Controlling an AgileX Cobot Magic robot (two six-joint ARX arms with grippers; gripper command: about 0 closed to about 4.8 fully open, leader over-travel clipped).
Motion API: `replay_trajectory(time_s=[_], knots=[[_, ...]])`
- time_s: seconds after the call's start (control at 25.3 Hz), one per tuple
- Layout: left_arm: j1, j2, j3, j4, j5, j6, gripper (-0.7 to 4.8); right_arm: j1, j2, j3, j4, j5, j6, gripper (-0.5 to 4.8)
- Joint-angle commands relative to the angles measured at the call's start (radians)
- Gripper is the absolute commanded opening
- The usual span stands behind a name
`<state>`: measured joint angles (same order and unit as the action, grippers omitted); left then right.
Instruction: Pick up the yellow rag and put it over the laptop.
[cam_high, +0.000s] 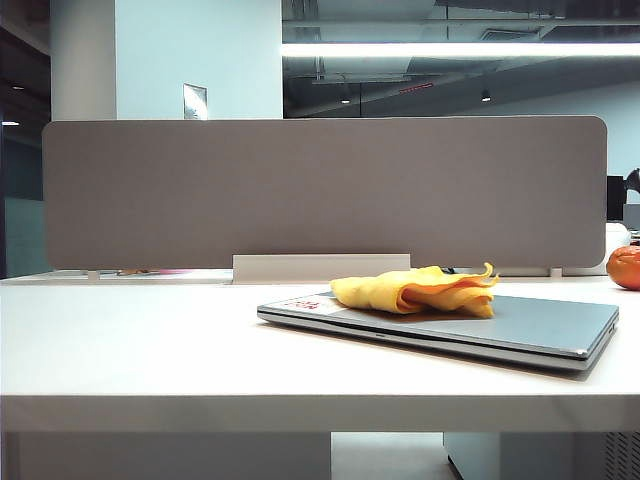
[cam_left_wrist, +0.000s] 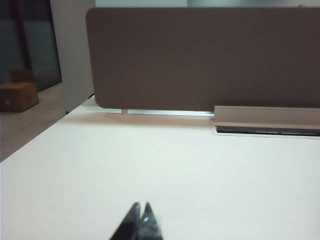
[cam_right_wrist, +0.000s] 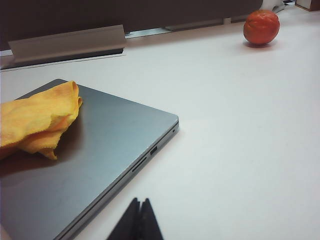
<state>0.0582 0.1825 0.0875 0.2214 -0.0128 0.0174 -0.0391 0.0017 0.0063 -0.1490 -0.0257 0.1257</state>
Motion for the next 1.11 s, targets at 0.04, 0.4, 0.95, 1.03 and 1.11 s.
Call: replay_trajectory(time_s=[0.04,0.4,0.95,1.03,1.11], knots=[[0.003,-0.055,-0.041,0.011,0.017,-0.004,-0.06,0.000,-0.002,-0.005,0.011,0.005,-0.002,-0.01],[0.002,-0.179,-0.080,-0.090,0.017,-0.015,-0.06,0.000,-0.002,-0.005,0.011,0.005,-0.002,-0.01],[-0.001,-0.179,-0.080,-0.154,0.129,-0.018,-0.06,0.000,-0.002,-0.005,0.011,0.005,-0.002,-0.01],[-0.001,-0.179,-0.080,-0.154,0.140,-0.018,-0.06,0.000,-0.002,-0.005,0.011,0.005,-0.002,-0.01],[-0.001,-0.179,-0.080,-0.154,0.142,-0.018,-0.06,0.000,-0.002,-0.005,0.011,0.005,-0.002,-0.01]])
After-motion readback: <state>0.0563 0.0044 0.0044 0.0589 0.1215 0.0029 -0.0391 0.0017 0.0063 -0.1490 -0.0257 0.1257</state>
